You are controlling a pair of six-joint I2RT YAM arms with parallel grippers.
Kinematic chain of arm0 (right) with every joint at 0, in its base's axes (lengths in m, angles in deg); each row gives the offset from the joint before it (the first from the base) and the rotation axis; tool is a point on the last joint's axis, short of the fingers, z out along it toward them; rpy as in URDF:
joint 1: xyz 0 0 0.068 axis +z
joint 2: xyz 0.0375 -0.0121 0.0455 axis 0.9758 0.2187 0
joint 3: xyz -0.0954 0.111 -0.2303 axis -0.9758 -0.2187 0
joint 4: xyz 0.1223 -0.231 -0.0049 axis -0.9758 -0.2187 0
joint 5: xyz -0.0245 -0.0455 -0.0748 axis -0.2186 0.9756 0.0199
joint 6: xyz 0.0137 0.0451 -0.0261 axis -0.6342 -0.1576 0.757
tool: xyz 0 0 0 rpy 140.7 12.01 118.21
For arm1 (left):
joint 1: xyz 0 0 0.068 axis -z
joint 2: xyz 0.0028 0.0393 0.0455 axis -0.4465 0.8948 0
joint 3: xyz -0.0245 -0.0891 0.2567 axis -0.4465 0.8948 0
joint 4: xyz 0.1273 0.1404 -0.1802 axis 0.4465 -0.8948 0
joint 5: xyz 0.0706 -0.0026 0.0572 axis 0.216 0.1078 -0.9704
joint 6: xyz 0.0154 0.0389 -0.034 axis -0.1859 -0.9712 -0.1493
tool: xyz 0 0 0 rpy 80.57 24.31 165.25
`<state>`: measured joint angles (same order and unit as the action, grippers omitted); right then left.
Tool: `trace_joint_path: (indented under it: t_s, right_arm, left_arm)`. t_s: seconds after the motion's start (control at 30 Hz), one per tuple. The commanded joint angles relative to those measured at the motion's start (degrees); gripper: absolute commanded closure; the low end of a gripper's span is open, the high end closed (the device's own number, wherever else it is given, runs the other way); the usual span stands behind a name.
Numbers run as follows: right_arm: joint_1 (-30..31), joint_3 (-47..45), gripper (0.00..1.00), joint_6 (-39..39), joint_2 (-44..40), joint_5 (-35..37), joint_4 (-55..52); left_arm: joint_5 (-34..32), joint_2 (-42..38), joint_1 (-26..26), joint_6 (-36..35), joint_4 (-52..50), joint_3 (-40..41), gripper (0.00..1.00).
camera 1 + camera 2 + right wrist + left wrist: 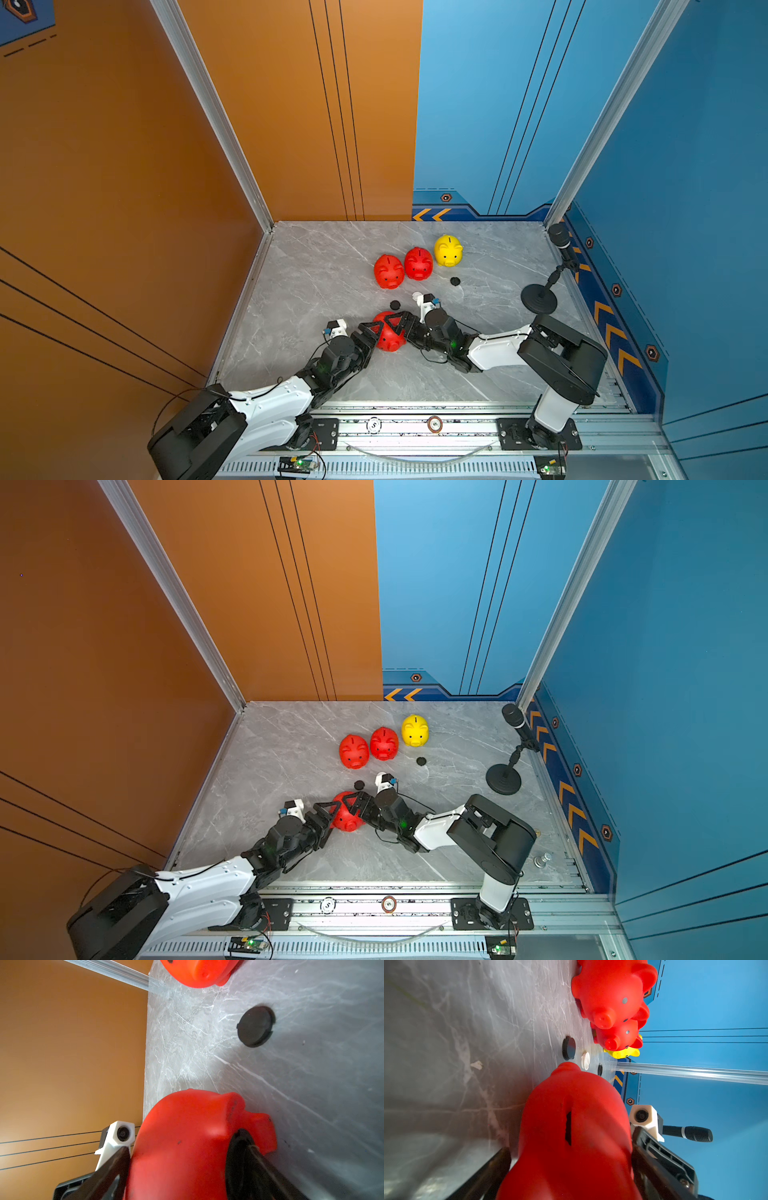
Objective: Open piggy banks
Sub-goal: Adjust the piggy bank at the center of the board, then pick up the piggy bank from the center of the board.
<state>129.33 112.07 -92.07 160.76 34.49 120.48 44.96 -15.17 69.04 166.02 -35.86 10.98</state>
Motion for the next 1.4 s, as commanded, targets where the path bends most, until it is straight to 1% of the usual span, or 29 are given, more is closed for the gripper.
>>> trace_joint_path:
  t_s: [0.0, 0.1, 0.23, 0.3, 0.37, 0.43, 0.5, 0.57, 0.63, 0.73, 0.87, 0.97, 1.07, 1.13, 1.17, 1.23, 1.37]
  right_arm:
    - [0.63, -2.88, 0.14, -0.49, 4.02, -0.05, -9.19]
    - [0.58, -3.16, 0.14, -0.47, 3.71, 0.35, -8.94]
    - [0.43, -2.98, 0.12, 0.47, 2.72, 0.35, -8.73]
    - [-0.17, -2.89, 0.10, 2.12, 1.17, 0.24, -9.23]
    - [-1.58, -3.24, 0.07, 5.00, -1.59, 0.02, -9.58]
    - [-3.26, -3.22, 0.04, 7.93, -4.30, -1.40, -10.49]
    - [-4.96, -2.64, 0.02, 10.89, -7.22, -2.55, -13.93]
    - [-6.56, -2.31, 0.00, 13.79, -10.32, -3.25, -17.09]
    - [-7.98, -1.51, 0.00, 17.59, -13.84, -3.57, -22.04]
    - [-9.24, 0.61, 0.00, 23.62, -18.12, -3.32, -30.30]
    - [-10.29, 1.06, 0.01, 27.65, -22.02, -3.36, -34.55]
    - [-10.94, 1.23, 0.01, 28.55, -23.20, -4.12, -36.64]
    - [-11.35, 0.68, 0.00, 28.61, -23.89, -4.52, -37.53]
    - [-11.32, 0.20, 0.00, 28.52, -24.30, -4.65, -37.83]
    - [-11.29, -0.13, 0.00, 28.55, -24.55, -4.81, -37.67]
    - [-13.11, -0.60, 0.00, 28.73, -25.13, -5.49, -36.96]
    - [-13.89, -1.33, 0.00, 29.73, -26.09, -6.49, -37.43]
  left_arm:
    - [0.49, 0.54, 2.01, -1.36, -1.09, -1.08, 0.21]
    - [-1.54, -0.49, 3.44, -1.48, -4.22, -1.35, 0.29]
    - [-2.29, -2.27, 3.47, -2.51, -7.35, -1.87, 0.40]
    - [-2.63, -4.66, 3.32, -3.99, -12.25, -2.91, 0.43]
    - [-3.41, -8.61, 3.22, -5.88, -21.92, -5.32, 0.46]
    - [-3.95, -12.27, 2.80, -7.97, -28.55, -6.90, 0.51]
    - [-3.44, -15.28, 1.60, -9.20, -32.74, -7.50, 0.55]
    - [-1.83, -17.48, -0.05, -10.90, -34.12, -7.53, 0.59]
    - [0.59, -18.92, -2.07, -13.84, -37.44, -9.12, 0.61]
    - [1.86, -19.19, -3.16, -19.65, -42.57, -13.11, 0.62]
    - [2.07, -15.27, -2.55, -28.37, -49.85, -19.60, 0.64]
    - [-0.23, -10.81, 0.12, -35.54, -53.81, -25.04, 0.65]
    - [-8.68, -5.88, 6.52, -43.43, -59.60, -32.14, 0.66]
    - [-14.48, -1.66, 11.68, -49.05, -61.94, -36.28, 0.65]
    - [-16.90, 0.37, 13.52, -50.70, -62.48, -37.97, 0.65]
    - [-22.89, 4.57, 18.14, -53.67, -62.54, -40.09, 0.65]
    - [-31.93, 10.68, 23.33, -55.36, -61.93, -42.15, 0.63]
